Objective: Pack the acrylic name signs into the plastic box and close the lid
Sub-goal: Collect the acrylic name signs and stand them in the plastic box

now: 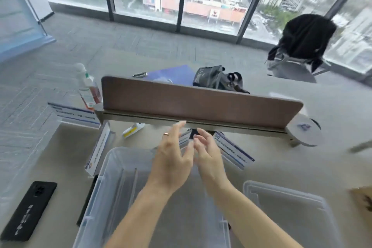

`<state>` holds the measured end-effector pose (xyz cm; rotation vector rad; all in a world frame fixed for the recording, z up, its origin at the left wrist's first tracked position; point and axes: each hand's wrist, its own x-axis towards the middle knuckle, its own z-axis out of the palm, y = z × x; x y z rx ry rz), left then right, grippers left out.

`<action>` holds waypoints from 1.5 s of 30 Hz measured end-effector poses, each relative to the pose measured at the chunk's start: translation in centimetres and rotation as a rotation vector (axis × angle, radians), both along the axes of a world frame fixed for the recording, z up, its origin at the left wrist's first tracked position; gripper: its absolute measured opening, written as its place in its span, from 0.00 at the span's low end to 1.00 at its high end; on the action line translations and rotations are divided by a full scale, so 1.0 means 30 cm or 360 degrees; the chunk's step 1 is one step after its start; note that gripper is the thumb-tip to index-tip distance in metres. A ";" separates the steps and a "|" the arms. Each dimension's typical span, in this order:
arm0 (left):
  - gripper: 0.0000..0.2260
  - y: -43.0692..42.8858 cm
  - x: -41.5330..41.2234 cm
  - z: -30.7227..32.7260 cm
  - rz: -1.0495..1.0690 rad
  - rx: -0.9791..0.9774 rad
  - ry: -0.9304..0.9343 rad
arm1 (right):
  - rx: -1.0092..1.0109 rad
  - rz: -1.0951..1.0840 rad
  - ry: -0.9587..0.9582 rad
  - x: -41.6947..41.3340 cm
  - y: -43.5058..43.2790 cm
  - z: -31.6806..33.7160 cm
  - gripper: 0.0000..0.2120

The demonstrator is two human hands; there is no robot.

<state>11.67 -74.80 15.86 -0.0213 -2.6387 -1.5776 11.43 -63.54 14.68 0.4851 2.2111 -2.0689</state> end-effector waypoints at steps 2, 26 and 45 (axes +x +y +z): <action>0.22 0.119 -0.071 0.111 -0.0150 0.0174 0.0075 | 0.0056 -0.0147 0.0200 -0.018 0.150 0.115 0.16; 0.10 0.605 -0.564 -0.540 -0.0011 0.0239 -0.1325 | 0.0636 -0.0207 -0.0357 -0.130 0.950 -0.609 0.32; 0.07 0.653 -0.626 -0.666 -0.0095 0.0013 -0.1058 | 0.0467 -0.0636 -0.0364 -0.223 1.019 -0.693 0.06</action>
